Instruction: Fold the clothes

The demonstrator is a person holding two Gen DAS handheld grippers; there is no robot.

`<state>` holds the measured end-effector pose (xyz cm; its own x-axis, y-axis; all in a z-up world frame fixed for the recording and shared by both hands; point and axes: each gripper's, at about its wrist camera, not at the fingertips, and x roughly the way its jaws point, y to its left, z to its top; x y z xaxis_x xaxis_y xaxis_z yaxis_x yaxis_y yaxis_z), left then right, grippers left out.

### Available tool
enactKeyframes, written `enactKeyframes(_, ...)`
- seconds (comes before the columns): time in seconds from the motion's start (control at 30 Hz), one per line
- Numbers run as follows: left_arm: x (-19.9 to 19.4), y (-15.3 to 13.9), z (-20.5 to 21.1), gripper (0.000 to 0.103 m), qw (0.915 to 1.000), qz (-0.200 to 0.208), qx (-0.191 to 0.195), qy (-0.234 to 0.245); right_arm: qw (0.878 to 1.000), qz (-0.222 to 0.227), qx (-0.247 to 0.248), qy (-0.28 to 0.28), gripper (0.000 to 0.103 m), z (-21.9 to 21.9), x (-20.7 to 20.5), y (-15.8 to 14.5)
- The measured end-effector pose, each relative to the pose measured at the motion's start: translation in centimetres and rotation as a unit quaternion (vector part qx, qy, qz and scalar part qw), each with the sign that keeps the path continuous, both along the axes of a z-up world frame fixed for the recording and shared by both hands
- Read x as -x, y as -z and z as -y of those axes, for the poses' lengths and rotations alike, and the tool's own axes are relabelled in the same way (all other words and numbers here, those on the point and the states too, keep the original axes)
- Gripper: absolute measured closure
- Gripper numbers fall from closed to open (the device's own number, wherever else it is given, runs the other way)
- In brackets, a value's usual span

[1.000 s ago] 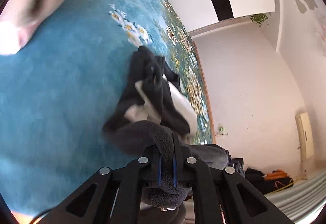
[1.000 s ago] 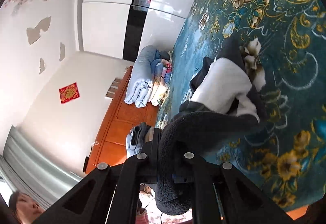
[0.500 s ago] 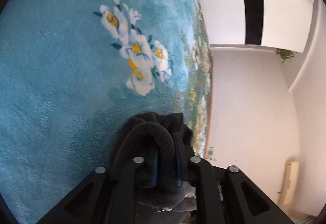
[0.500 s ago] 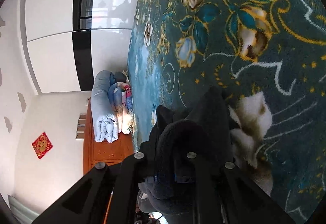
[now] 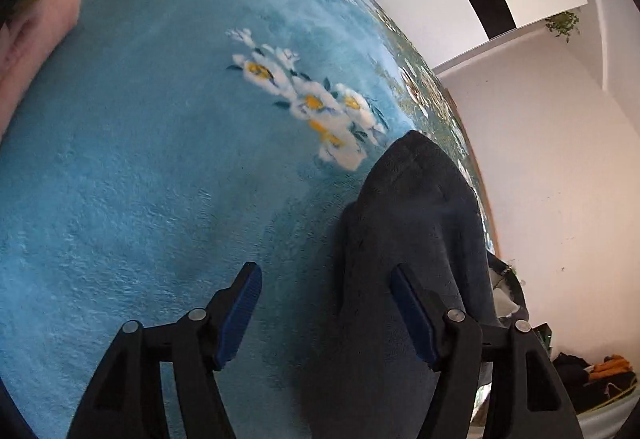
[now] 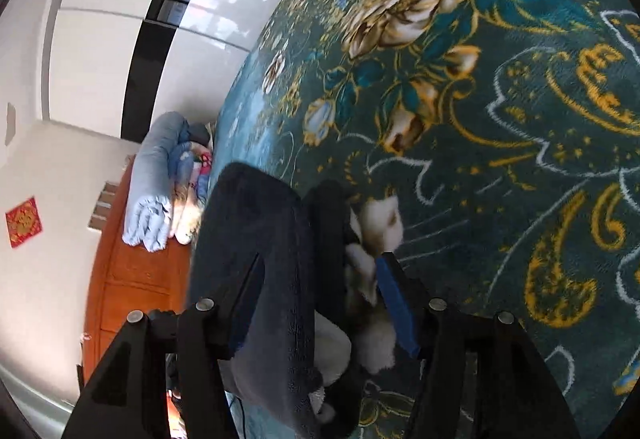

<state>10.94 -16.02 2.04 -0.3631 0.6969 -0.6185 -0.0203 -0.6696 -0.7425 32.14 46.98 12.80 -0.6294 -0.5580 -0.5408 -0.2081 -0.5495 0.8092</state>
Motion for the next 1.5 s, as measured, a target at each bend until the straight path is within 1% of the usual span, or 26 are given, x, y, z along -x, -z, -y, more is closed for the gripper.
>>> enactKeyframes(0.13, 1.8, 0.1, -1.6, 0.033, 0.9998, 0.003, -0.015, 0.008, 0.999, -0.005, -0.036, -0.041, 0.043, 3.6, 3.0, -0.9)
enactKeyframes(0.23, 2.8, 0.2, -2.6, 0.035, 0.9994, 0.011, -0.027, 0.019, 0.997, 0.007, -0.055, -0.046, 0.042, 5.1, 5.3, -0.5)
enactKeyframes(0.27, 2.8, -0.1, -2.8, 0.037, 0.9995, 0.004, -0.023, 0.022, 0.997, 0.011, -0.059, -0.044, 0.042, 5.3, 6.0, -0.2)
enactKeyframes(0.33, 2.6, -1.1, -3.3, 0.060, 0.9994, -0.016, -0.011, 0.029, 0.998, 0.011, -0.046, -0.028, 0.042, 5.0, 6.9, 0.4)
enactKeyframes(0.37, 2.4, -1.7, -3.5, 0.063, 0.9990, -0.028, -0.002, 0.034, 0.999, 0.007, -0.031, -0.019, 0.046, 4.8, 7.2, 0.6)
enactKeyframes(0.43, 2.3, -2.7, -4.0, 0.085, 0.9979, -0.048, 0.017, 0.040, 1.000, 0.002, -0.013, -0.004, 0.058, 4.4, 7.4, 0.6)
enactKeyframes(0.47, 2.2, -3.2, -4.2, 0.090, 0.9970, -0.058, 0.029, 0.043, 1.000, -0.003, -0.013, 0.001, 0.065, 4.2, 7.4, 0.4)
enactKeyframes(0.53, 1.9, -4.5, -4.5, 0.094, 0.9943, -0.083, 0.049, 0.046, 1.000, -0.013, -0.016, 0.008, 0.091, 3.9, 7.5, -0.2)
enactKeyframes(0.57, 1.6, -5.4, -4.4, 0.094, 0.9931, -0.098, 0.045, 0.048, 1.000, -0.020, -0.016, 0.011, 0.094, 3.8, 7.4, -0.6)
enactKeyframes(0.6, 1.3, -6.6, -3.7, 0.094, 0.9921, -0.118, 0.017, 0.040, 0.999, -0.032, -0.014, 0.008, 0.094, 3.8, 7.3, -1.2)
enactKeyframes(0.67, 0.9, -8.9, -1.8, 0.094, 0.9870, -0.153, -0.044, 0.020, 0.997, -0.073, -0.012, -0.005, 0.094, 4.1, 7.0, -3.2)
enactKeyframes(0.7, 0.8, -9.6, -1.2, 0.094, 0.9851, -0.164, -0.049, 0.012, 0.995, -0.101, -0.006, -0.007, 0.094, 4.2, 6.8, -4.4)
enactKeyframes(0.73, 0.9, -10.2, -0.7, 0.094, 0.9833, -0.175, -0.049, 0.004, 0.992, -0.126, -0.004, -0.004, 0.094, 4.0, 6.5, -5.6)
enactKeyframes(0.8, 1.9, -9.4, -1.0, 0.094, 0.9856, -0.169, -0.006, 0.002, 0.988, -0.152, -0.010, 0.013, 0.094, 3.4, 6.1, -6.8)
enactKeyframes(0.83, 2.4, -8.9, -1.3, 0.094, 0.9863, -0.164, 0.018, 0.002, 0.990, -0.137, -0.015, 0.020, 0.094, 3.1, 6.5, -6.0)
enactKeyframes(0.93, 4.4, -3.8, -2.5, 0.094, 0.9943, -0.074, 0.077, 0.010, 0.995, -0.086, -0.033, 0.039, 0.094, 2.4, 7.8, -3.5)
enactKeyframes(1.0, 4.9, -0.9, -2.6, 0.094, 0.9967, -0.033, 0.074, 0.008, 0.998, -0.020, -0.048, 0.041, 0.095, 2.7, 8.6, 0.0)
enactKeyframes(1.03, 5.0, 0.1, -2.3, 0.094, 0.9984, -0.018, 0.054, 0.003, 0.998, 0.001, -0.035, 0.048, 0.095, 2.4, 8.6, 1.7)
enactKeyframes(1.13, 5.1, 0.3, -1.7, 0.092, 0.9997, -0.007, 0.024, 0.000, 0.997, 0.012, 0.030, 0.071, 0.095, 1.3, 7.9, 4.2)
enactKeyframes(1.2, 4.7, -0.7, -1.4, 0.090, 0.9996, -0.015, 0.023, 0.001, 0.998, 0.010, 0.026, 0.065, 0.094, 1.3, 7.7, 3.8)
enactKeyframes(1.27, 3.8, -1.9, -1.1, 0.087, 0.9992, -0.027, 0.029, -0.001, 0.998, 0.003, -0.002, 0.055, 0.093, 1.9, 7.7, 2.5)
enactKeyframes(1.3, 3.0, -2.7, -0.8, 0.081, 0.9987, -0.035, 0.038, -0.004, 0.999, -0.003, -0.013, 0.050, 0.091, 2.1, 7.6, 1.8)
enactKeyframes(1.33, 2.2, -3.4, -0.6, 0.070, 0.9979, -0.044, 0.046, -0.007, 0.999, -0.007, -0.024, 0.047, 0.090, 2.3, 7.3, 1.2)
enactKeyframes(1.4, -0.3, -4.2, 0.3, 0.052, 0.9972, -0.060, 0.042, -0.011, 0.998, -0.011, -0.048, 0.046, 0.089, 2.4, 6.0, 0.0)
enactKeyframes(1.43, -1.6, -4.6, 0.7, 0.044, 0.9968, -0.068, 0.040, -0.013, 0.997, -0.014, -0.055, 0.045, 0.084, 2.3, 5.1, -0.3)
enactKeyframes(1.5, -4.2, -4.5, 1.4, 0.039, 0.9975, -0.065, 0.023, -0.016, 0.997, -0.020, -0.060, 0.040, 0.054, 2.2, 3.0, -0.4)
